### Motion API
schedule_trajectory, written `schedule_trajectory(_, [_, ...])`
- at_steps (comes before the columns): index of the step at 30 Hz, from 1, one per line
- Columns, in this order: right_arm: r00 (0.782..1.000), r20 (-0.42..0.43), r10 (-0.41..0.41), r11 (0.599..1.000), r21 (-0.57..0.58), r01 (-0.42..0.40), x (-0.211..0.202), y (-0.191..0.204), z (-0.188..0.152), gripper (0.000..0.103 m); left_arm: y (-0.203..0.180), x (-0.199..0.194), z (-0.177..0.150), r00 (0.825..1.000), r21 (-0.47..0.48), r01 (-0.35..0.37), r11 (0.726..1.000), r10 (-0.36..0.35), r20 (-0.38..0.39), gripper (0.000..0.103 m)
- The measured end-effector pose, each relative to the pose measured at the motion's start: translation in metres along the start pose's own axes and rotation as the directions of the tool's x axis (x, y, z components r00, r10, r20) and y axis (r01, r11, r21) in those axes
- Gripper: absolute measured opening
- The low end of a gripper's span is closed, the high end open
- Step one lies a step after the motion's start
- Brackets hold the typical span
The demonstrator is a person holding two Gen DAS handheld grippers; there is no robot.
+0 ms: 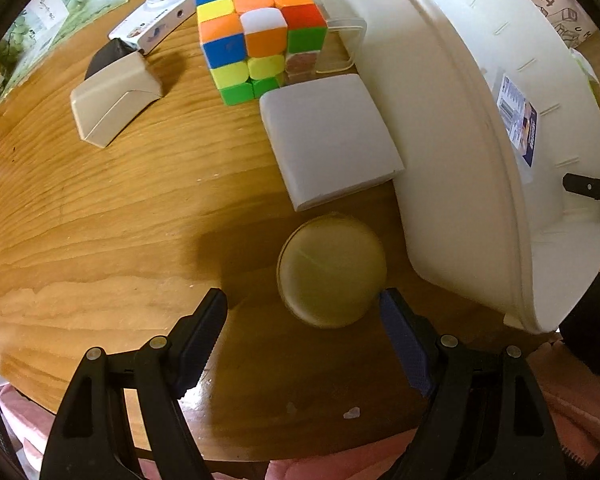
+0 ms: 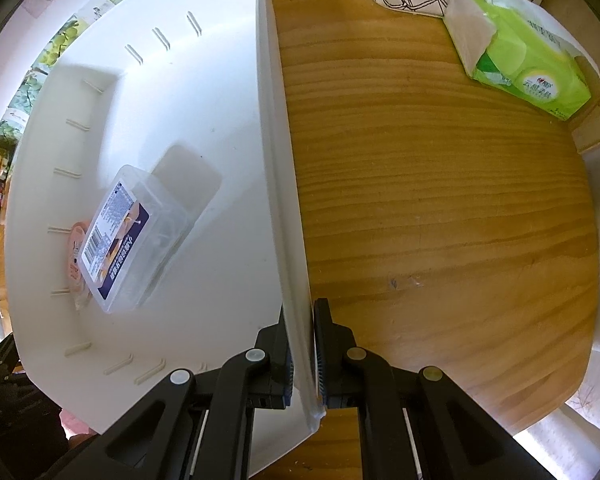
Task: Organize rigid objects
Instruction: 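Move the left tool to the round beige tin and grasp it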
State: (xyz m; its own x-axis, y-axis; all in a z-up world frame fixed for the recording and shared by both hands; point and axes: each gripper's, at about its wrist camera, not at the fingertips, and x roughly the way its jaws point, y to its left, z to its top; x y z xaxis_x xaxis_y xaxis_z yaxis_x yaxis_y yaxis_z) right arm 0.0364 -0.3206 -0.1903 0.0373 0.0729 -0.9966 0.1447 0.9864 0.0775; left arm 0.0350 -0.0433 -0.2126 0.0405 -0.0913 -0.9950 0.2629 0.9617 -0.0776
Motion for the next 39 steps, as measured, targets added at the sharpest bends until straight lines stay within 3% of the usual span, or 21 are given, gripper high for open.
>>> schedule_trajectory(10, [1.0, -0.003, -0.002, 1.0, 0.009, 0.002, 0.002, -0.001, 0.0, 0.011, -0.018, 0.004, 0.015, 0.999, 0.033, -0.043, 0.999, 0.042, 0.029, 0.079])
schedule_trajectory(18, [1.0, -0.004, -0.003, 1.0, 0.01, 0.003, 0.005, -0.001, -0.002, 0.011, -0.037, 0.006, 0.024, 0.998, 0.068, -0.045, 0.997, 0.042, 0.043, 0.067])
schedule_trajectory(20, [1.0, -0.004, -0.002, 1.0, 0.011, 0.002, 0.006, -0.002, -0.002, 0.011, -0.036, 0.005, 0.024, 0.998, 0.069, -0.038, 0.997, 0.034, 0.051, 0.059])
schedule_trajectory(30, [1.0, -0.007, -0.008, 1.0, 0.004, 0.008, 0.008, 0.003, 0.0, 0.011, -0.031, -0.001, 0.017, 0.998, 0.035, -0.029, 0.999, 0.028, 0.05, 0.059])
schedule_trajectory(39, [1.0, -0.005, -0.007, 1.0, 0.001, 0.007, 0.009, 0.006, -0.002, 0.011, 0.002, -0.017, 0.007, 0.997, -0.047, -0.032, 0.998, 0.036, 0.072, 0.059])
